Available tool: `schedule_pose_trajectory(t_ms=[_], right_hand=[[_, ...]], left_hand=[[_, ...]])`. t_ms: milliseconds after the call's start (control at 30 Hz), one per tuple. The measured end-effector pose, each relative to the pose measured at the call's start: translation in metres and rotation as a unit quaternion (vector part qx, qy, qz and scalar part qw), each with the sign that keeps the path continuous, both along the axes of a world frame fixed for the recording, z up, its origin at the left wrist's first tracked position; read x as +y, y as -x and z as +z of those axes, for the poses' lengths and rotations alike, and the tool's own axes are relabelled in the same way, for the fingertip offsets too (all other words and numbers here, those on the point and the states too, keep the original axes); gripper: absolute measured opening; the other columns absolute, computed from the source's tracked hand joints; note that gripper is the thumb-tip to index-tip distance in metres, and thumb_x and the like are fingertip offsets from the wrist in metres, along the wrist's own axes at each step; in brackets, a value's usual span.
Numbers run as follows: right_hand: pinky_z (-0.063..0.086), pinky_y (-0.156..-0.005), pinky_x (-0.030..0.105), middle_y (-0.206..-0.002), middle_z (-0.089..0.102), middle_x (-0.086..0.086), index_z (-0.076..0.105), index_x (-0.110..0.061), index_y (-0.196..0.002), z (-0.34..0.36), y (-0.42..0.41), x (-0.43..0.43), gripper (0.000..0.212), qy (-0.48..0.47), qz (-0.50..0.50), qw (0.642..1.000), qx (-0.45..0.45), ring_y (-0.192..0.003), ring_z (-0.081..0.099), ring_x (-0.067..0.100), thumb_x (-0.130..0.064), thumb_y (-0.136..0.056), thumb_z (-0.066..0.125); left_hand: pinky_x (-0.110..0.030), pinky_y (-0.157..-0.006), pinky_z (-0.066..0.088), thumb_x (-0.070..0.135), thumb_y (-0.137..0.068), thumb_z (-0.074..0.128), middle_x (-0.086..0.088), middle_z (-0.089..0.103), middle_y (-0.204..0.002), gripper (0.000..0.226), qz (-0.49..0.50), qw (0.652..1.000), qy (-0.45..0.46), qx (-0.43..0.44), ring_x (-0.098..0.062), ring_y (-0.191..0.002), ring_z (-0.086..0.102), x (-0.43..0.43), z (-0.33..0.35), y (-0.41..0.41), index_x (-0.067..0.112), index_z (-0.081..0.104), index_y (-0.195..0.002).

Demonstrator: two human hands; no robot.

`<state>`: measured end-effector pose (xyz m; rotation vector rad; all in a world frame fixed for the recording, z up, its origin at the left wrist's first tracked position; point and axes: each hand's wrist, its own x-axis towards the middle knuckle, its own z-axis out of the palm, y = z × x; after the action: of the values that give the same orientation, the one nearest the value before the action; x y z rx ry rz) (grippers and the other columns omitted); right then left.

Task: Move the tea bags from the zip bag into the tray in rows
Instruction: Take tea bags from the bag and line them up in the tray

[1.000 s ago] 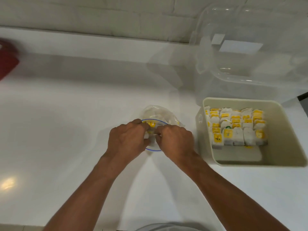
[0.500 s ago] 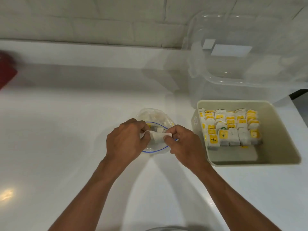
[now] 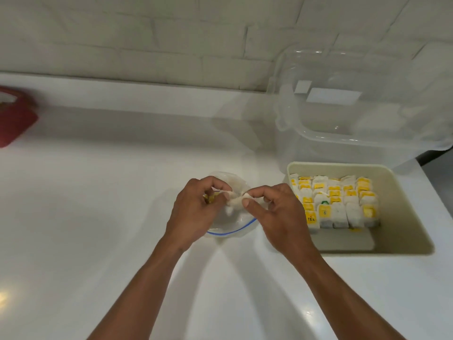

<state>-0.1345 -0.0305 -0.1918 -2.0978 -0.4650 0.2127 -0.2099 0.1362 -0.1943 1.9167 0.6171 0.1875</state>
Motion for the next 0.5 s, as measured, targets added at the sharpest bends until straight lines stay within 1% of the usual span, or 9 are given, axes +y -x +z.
schedule_pose_trajectory(t_ms=[67, 100, 167, 200, 233, 300, 367, 433, 500], right_hand=[[0.042, -0.058, 0.021, -0.062, 0.054, -0.004, 0.071, -0.032, -0.084, 0.007, 0.000, -0.001, 0.003, 0.003, 0.010, 1.000, 0.005, -0.058, 0.051, 0.006, -0.030, -0.086, 0.073], [0.045, -0.056, 0.025, -0.060, 0.058, -0.002, 0.070, -0.029, -0.083, 0.008, 0.001, -0.001, 0.004, -0.002, 0.014, 1.000, 0.023, -0.054, 0.051, 0.007, -0.028, -0.087, 0.072], [0.054, -0.060, 0.035, -0.064, 0.066, -0.005, 0.069, -0.028, -0.082, 0.011, 0.005, -0.004, 0.006, -0.029, 0.014, 0.997, 0.066, -0.054, 0.060, 0.008, -0.025, -0.087, 0.072], [0.055, -0.063, 0.036, -0.065, 0.068, -0.006, 0.069, -0.028, -0.080, 0.012, 0.007, -0.004, 0.007, -0.040, 0.011, 0.996, 0.079, -0.056, 0.063, 0.008, -0.026, -0.084, 0.075], [0.055, -0.065, 0.032, -0.064, 0.068, -0.008, 0.069, -0.028, -0.079, 0.013, 0.008, -0.004, 0.009, -0.037, 0.008, 0.996, 0.080, -0.057, 0.063, 0.006, -0.032, -0.080, 0.078], [0.050, -0.062, 0.019, -0.056, 0.063, -0.012, 0.069, -0.031, -0.074, 0.018, 0.009, -0.001, 0.024, -0.005, -0.022, 0.997, 0.073, -0.053, 0.058, 0.001, -0.051, -0.064, 0.079], [0.045, -0.059, 0.010, -0.049, 0.058, -0.016, 0.067, -0.038, -0.076, 0.021, 0.003, 0.002, 0.031, 0.010, -0.039, 0.998, 0.050, -0.051, 0.057, -0.001, -0.060, -0.053, 0.068], [0.043, -0.062, 0.007, -0.050, 0.057, -0.023, 0.060, -0.055, -0.082, 0.022, -0.005, 0.004, 0.026, 0.049, -0.015, 0.998, 0.030, -0.058, 0.060, -0.005, -0.054, -0.056, 0.062], [0.042, -0.066, 0.005, -0.059, 0.058, -0.029, 0.057, -0.062, -0.080, 0.025, -0.009, 0.005, 0.027, 0.102, 0.024, 0.994, 0.020, -0.066, 0.061, -0.006, -0.041, -0.067, 0.066]], left_hand=[[-0.031, -0.065, 0.044, 0.026, -0.089, 0.064, 0.005, 0.065, -0.076, 0.009, -0.008, 1.000, 0.008, -0.006, -0.011, -0.065, 0.055, -0.001, 0.008, 0.001, 0.034, 0.068, -0.091], [-0.035, -0.064, 0.046, 0.026, -0.088, 0.062, 0.006, 0.066, -0.074, 0.009, -0.009, 1.000, 0.016, -0.009, -0.013, -0.063, 0.056, -0.001, 0.012, 0.002, 0.032, 0.067, -0.090], [-0.041, -0.070, 0.052, 0.023, -0.087, 0.059, 0.008, 0.070, -0.077, 0.009, -0.007, 1.000, 0.022, -0.013, -0.016, -0.066, 0.063, -0.004, 0.015, 0.005, 0.028, 0.066, -0.089], [-0.042, -0.073, 0.054, 0.020, -0.086, 0.061, 0.007, 0.071, -0.077, 0.010, -0.006, 1.000, 0.018, -0.015, -0.017, -0.068, 0.066, -0.004, 0.017, 0.006, 0.027, 0.067, -0.088], [-0.042, -0.073, 0.055, 0.019, -0.085, 0.064, 0.006, 0.072, -0.075, 0.009, -0.004, 1.000, 0.013, -0.013, -0.016, -0.069, 0.067, -0.004, 0.019, 0.007, 0.027, 0.067, -0.086], [-0.037, -0.073, 0.055, 0.031, -0.076, 0.067, 0.007, 0.071, -0.069, 0.006, -0.002, 1.000, 0.006, 0.009, -0.011, -0.067, 0.067, -0.006, 0.025, 0.005, 0.029, 0.068, -0.082], [-0.022, -0.071, 0.053, 0.040, -0.072, 0.066, 0.015, 0.066, -0.062, 0.009, 0.020, 0.998, -0.057, 0.029, 0.000, -0.063, 0.062, -0.010, 0.025, -0.004, 0.034, 0.064, -0.078], [-0.013, -0.069, 0.048, 0.044, -0.071, 0.062, 0.022, 0.063, -0.065, 0.011, 0.027, 0.988, -0.140, 0.052, 0.001, -0.068, 0.061, -0.013, 0.026, -0.011, 0.041, 0.057, -0.080], [-0.016, -0.071, 0.049, 0.045, -0.071, 0.060, 0.023, 0.063, -0.068, 0.012, 0.004, 0.984, -0.163, 0.069, -0.001, -0.072, 0.062, -0.013, 0.031, -0.016, 0.043, 0.056, -0.082]])
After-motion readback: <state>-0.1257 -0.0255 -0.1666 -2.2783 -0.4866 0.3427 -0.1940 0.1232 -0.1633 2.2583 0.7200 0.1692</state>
